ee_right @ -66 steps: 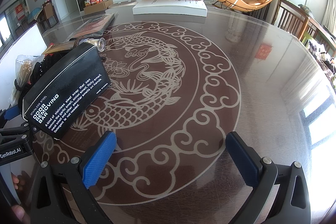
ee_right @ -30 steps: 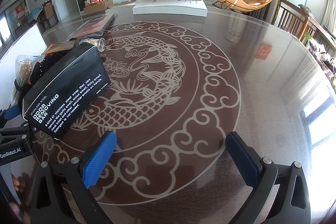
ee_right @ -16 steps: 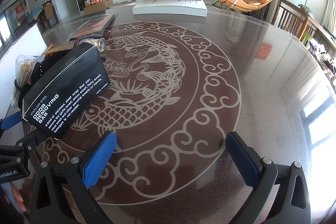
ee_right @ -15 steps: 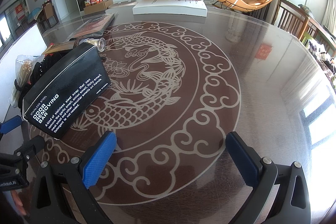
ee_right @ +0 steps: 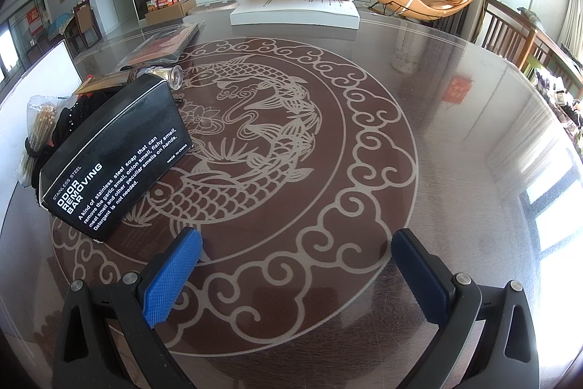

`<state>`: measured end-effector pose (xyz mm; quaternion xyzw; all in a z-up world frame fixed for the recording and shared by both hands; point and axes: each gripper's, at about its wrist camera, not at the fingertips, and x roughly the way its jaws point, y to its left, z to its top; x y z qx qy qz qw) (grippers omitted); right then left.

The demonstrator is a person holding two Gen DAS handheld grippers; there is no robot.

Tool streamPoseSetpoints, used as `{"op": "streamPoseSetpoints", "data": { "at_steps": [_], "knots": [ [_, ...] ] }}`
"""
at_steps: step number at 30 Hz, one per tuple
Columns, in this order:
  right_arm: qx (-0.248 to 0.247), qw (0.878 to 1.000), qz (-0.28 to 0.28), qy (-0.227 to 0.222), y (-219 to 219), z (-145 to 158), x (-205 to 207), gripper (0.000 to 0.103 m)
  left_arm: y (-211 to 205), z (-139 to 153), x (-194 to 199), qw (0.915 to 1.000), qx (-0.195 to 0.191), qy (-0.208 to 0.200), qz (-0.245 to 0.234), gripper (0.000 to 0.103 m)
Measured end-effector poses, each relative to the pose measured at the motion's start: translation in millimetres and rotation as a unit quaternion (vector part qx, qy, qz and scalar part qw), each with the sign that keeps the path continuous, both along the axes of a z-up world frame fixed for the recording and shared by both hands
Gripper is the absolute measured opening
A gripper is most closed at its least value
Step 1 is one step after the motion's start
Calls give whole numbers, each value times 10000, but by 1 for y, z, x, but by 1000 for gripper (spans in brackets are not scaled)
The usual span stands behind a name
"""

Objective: Organize objects
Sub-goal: 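Grasp the bundled cotton swabs with the left tool and lift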

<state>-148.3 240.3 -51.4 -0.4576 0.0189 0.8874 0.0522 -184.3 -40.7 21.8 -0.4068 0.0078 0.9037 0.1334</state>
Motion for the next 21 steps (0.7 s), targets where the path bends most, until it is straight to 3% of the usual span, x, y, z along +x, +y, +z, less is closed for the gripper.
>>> {"op": "streamPoseSetpoints", "data": {
  "at_steps": [2, 6, 7, 8, 10, 12, 16, 18, 19, 20, 21],
  "knots": [
    [0, 10000, 0, -1, 0, 0, 0, 103, 3, 1, -26, 9999, -36, -80, -125, 103],
    [0, 10000, 1, -1, 0, 0, 0, 103, 7, -35, -59, 9962, 25, -746, -454, 103],
    [0, 10000, 0, -1, 0, 0, 0, 103, 4, -40, -56, 9955, 191, -743, -552, 92],
    [0, 10000, 1, -1, 0, 0, 0, 103, 0, -41, -53, 9953, 327, -661, -623, 60],
    [0, 10000, 1, -1, 0, 0, 0, 103, -10, -46, -43, 9942, 696, -651, -496, 34],
    [0, 10000, 1, -1, 0, 0, 0, 103, -18, -48, -26, 9942, 845, -612, -274, 33],
    [0, 10000, 1, -1, 0, 0, 0, 103, -21, -53, 29, 9955, 466, -771, 280, 34],
    [0, 10000, 1, -1, 0, 0, 0, 103, -23, -59, 50, 9944, 383, -878, 438, 39],
    [0, 10000, 1, -1, 0, 0, 0, 103, -25, -63, 58, 9942, 297, -898, 517, 49],
    [0, 10000, 0, -1, 0, 0, 0, 103, -25, -66, 63, 9942, 211, -879, 584, 65],
    [0, 10000, 1, 0, 0, 0, 0, 103, -26, -69, 67, 9942, 133, -837, 656, 71]
  ]
}}
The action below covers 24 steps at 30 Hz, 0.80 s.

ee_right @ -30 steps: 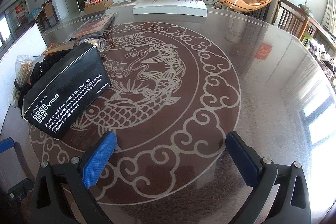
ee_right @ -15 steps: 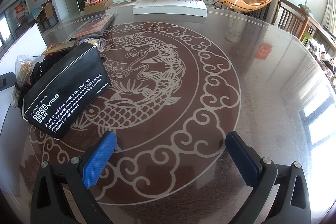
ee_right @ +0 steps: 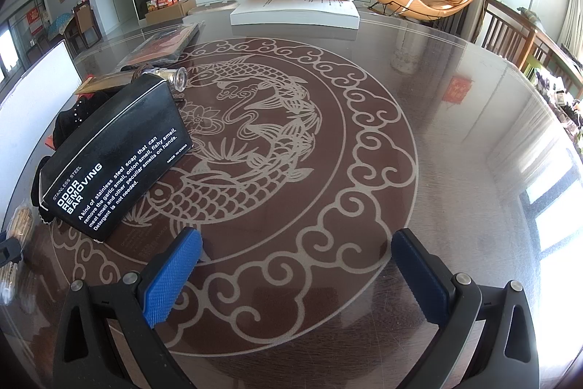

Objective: Organize objects
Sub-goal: 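Grasp the bundled cotton swabs with the left tool and lift, then grasp the black Odor Removing Bar box with the right tool while the left holds the swabs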

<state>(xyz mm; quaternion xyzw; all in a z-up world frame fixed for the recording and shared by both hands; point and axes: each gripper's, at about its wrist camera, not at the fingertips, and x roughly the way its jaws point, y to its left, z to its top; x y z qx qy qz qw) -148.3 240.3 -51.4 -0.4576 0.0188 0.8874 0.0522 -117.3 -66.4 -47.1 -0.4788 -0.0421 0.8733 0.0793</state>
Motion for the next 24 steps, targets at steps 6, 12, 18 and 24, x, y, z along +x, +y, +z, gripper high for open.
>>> {"op": "streamPoseSetpoints", "data": {
  "at_steps": [6, 12, 18, 24],
  "knots": [
    [1, 10000, -1, 1, 0, 0, 0, 103, 2, -2, -1, 9999, 19, 68, 84, 83],
    [-223, 9991, 292, -219, 2, 6, -1, 103, 14, -4, -3, 9992, -397, 26, 1, 85],
    [-1240, 9910, 390, 304, -25, 72, -31, 102, 17, -5, -4, 9993, -364, 22, -74, 95],
    [-700, 9961, 479, -228, -75, 46, -71, 99, 28, -9, -5, 9969, -762, -76, -155, 103]
  ]
}}
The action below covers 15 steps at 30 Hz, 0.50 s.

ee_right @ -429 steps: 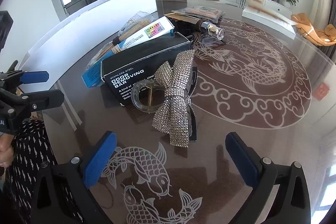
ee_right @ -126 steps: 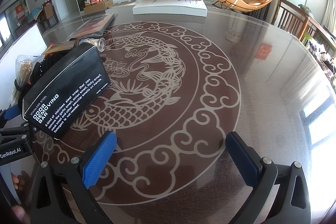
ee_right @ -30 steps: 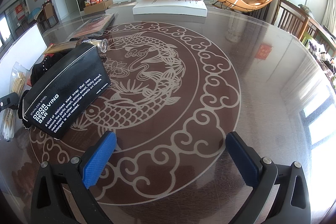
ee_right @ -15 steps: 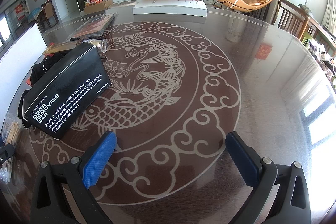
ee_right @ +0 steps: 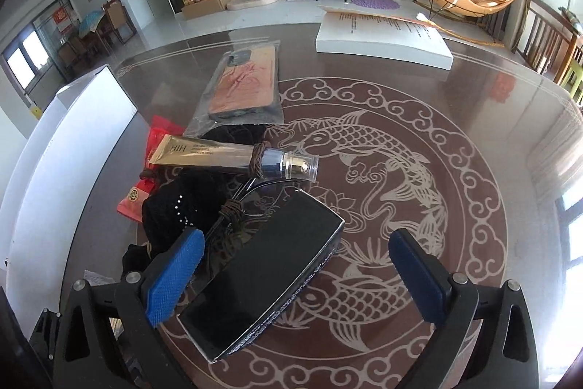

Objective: Organize objects
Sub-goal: 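Grasp the black Odor Removing Bar box with the right tool while the left holds the swabs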

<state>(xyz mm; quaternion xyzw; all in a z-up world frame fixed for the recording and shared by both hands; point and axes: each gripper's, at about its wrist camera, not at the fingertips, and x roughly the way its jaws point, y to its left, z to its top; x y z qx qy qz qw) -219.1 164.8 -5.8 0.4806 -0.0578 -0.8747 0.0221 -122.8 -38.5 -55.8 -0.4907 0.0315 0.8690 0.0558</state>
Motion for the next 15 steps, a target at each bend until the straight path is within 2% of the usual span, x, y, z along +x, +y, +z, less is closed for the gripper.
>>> {"op": "streamPoseSetpoints", "data": {
  "at_steps": [3, 10, 12, 15],
  "knots": [
    [-649, 9973, -351, 56, 32, -11, 19, 99, -9, 0, -2, 9998, 60, 27, 213, 103],
    [-1165, 9871, -1096, -66, 113, -15, 72, 97, -8, 0, -4, 9997, 37, 40, 255, 103],
    [-1018, 9877, -1159, -239, 125, -18, 74, 97, -12, 1, -3, 9994, 170, 43, 294, 103],
    [-564, 9921, -1080, -288, 134, -17, 74, 97, -31, 6, 1, 9958, 845, 41, 341, 103]
  ]
}}
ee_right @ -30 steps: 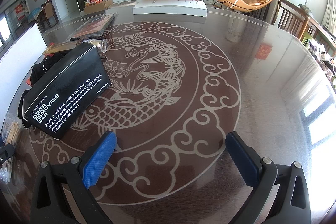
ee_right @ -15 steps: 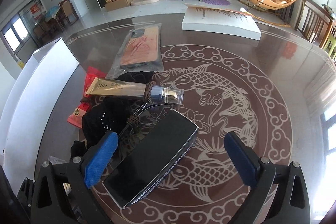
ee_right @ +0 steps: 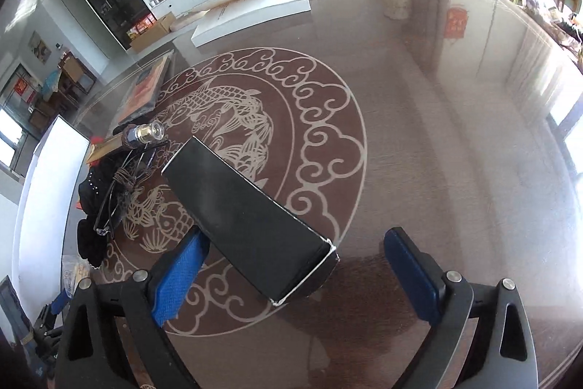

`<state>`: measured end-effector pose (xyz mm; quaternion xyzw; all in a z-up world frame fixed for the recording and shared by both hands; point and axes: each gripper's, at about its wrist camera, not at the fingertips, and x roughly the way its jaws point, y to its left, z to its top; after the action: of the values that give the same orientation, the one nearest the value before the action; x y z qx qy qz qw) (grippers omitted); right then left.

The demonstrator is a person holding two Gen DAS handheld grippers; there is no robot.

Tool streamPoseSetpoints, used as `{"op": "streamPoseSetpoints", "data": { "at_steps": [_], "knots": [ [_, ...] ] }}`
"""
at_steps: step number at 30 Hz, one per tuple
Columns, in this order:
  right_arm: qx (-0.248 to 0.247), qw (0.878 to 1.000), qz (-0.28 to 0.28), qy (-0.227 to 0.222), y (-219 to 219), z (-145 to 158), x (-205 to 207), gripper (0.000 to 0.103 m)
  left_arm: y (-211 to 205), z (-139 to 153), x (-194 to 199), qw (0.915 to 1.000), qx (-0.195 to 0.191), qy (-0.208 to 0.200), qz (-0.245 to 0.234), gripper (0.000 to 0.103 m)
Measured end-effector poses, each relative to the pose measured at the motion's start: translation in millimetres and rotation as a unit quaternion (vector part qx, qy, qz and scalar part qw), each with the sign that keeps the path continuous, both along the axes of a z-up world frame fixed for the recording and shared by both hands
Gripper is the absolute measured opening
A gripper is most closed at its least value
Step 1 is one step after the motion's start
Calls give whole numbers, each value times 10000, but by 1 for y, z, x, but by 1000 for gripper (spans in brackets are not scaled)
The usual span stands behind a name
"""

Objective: Organize objects
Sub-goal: 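Grasp the black Odor Removing Bar box with the right tool while the left holds the swabs, then carry the swabs and black box to the bin and open both tools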

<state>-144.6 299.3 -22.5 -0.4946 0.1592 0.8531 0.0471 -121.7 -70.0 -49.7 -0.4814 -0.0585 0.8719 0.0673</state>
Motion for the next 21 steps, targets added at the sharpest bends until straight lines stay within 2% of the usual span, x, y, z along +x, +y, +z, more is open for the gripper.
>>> {"op": "streamPoseSetpoints", "data": {
  "at_steps": [2, 4, 7, 9, 10, 12, 13, 14, 16, 18, 21],
  "knots": [
    [292, 9982, 526, 16, -6, 4, -9, 97, -11, 2, 5, 9991, 372, -68, -171, 103],
    [857, 9876, 1313, -93, -25, 5, -21, 97, -14, 3, 8, 9973, 513, -203, -480, 103],
    [1560, 9636, 2161, -203, -48, 3, -35, 97, -7, 3, 11, 9947, 424, -357, -869, 103],
    [1599, 9526, 2557, -386, -55, -3, -44, 95, 3, 3, 10, 9931, 307, -385, -1062, 103],
    [1565, 9496, 2677, -452, -57, -4, -47, 90, 9, 3, 11, 9927, 215, -351, -1132, 102],
    [1440, 9462, 2825, -641, -58, -6, -51, 45, 19, 5, 10, 9933, -99, -189, -1136, 73],
    [1297, 9476, 2825, -736, -55, -6, -52, 41, 22, 6, 9, 9939, -247, -128, -1066, 46],
    [1172, 9499, 2786, -792, -53, -4, -50, 34, 20, 7, 6, 9947, -188, -140, -1004, 29],
    [1022, 9544, 2682, -826, -49, 0, -44, 34, 14, 6, 5, 9954, 141, -167, -929, 29],
    [764, 9588, 2625, -770, -46, 7, -34, 34, 11, 7, 13, 9959, 135, -95, -891, 29],
    [388, 9606, 2685, -599, -53, 25, -19, 34, -3, 25, 29, 9961, 454, 220, -723, 29]
  ]
}}
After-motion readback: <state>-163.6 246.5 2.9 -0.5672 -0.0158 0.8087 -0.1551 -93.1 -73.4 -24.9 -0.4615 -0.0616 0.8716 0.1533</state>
